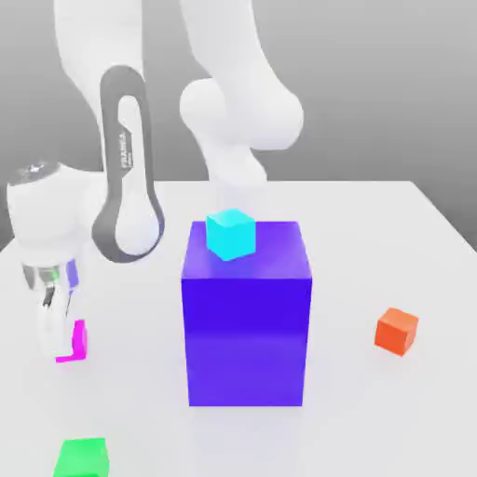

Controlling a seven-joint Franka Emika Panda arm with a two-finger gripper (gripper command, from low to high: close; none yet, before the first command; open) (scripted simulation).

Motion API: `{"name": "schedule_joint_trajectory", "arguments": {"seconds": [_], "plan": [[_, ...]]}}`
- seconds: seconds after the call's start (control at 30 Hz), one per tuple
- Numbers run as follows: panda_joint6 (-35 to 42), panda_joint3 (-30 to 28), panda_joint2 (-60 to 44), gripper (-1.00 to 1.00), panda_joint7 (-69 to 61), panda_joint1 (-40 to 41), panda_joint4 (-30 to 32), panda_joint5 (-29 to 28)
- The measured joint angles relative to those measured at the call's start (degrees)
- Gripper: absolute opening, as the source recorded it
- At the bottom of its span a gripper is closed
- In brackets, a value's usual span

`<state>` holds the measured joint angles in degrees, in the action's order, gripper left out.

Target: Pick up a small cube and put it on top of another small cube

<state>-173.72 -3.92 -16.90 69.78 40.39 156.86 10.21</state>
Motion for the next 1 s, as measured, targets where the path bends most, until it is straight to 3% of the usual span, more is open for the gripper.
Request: {"name": "schedule_joint_trajectory", "arguments": {"seconds": [0.1, 0.3, 0.73, 0.87, 0.9, 1.0], "plan": [[0.71, -0.22, 0.85, -1.00, 0.34, -0.12, 0.18, -0.39], [9.89, -3.61, 11.58, -1.00, 5.69, -2.51, 1.66, -7.37], [27.02, 6.49, 3.40, -1.00, 15.06, -14.88, -23.71, -11.11], [23.19, 6.85, -3.32, -1.00, 16.50, -16.68, -26.59, -12.18], [21.59, 6.73, -5.11, 1.00, 16.67, -16.84, -26.78, -12.39], [21.59, 6.74, -5.11, 1.00, 16.67, -16.84, -26.78, -12.39]]}}
